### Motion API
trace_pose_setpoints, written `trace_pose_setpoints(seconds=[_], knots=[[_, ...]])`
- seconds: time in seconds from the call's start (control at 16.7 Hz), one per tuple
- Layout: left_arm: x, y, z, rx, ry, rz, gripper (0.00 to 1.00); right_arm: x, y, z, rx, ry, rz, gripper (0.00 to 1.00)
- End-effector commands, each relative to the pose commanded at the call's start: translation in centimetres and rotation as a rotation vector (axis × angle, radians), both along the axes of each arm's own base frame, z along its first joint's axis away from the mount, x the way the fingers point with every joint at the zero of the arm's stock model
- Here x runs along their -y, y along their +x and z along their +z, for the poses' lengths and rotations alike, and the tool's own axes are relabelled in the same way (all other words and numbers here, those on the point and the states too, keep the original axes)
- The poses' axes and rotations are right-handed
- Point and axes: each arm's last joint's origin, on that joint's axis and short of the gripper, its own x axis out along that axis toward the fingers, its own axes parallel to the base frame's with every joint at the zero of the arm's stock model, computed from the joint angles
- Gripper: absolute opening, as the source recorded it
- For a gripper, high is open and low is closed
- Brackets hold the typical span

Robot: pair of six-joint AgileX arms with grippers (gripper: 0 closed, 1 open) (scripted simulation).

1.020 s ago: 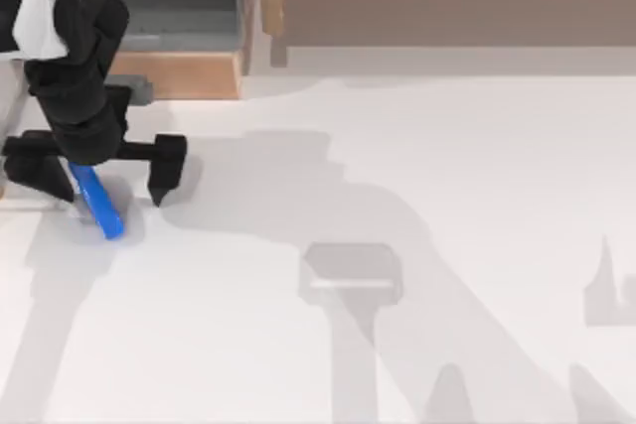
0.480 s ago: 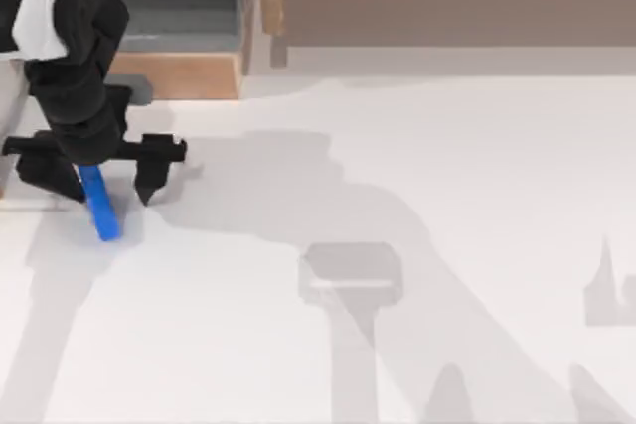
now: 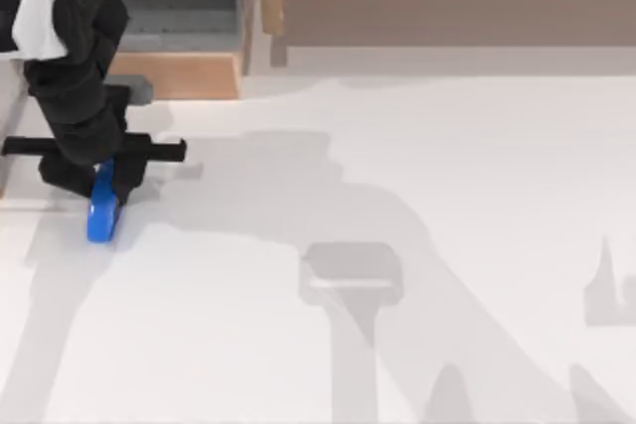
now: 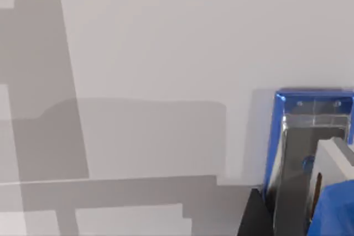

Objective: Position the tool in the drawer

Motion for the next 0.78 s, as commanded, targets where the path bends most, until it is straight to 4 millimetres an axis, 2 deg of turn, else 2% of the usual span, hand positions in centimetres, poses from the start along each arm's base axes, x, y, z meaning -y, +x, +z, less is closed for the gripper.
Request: trace_pose_setpoints(seconds=[0.3, 0.78], knots=[[0.0, 0.0, 0.0, 0.000, 0.000, 0.000, 0.00, 0.0, 0.0, 0.0, 0.000, 0.000, 0.000, 1.00], [0.1, 0.0, 3.4, 0.011, -0.003, -0.002, 0.00, 0.0, 0.0, 0.0, 0.000, 0.000, 0.000, 1.00]])
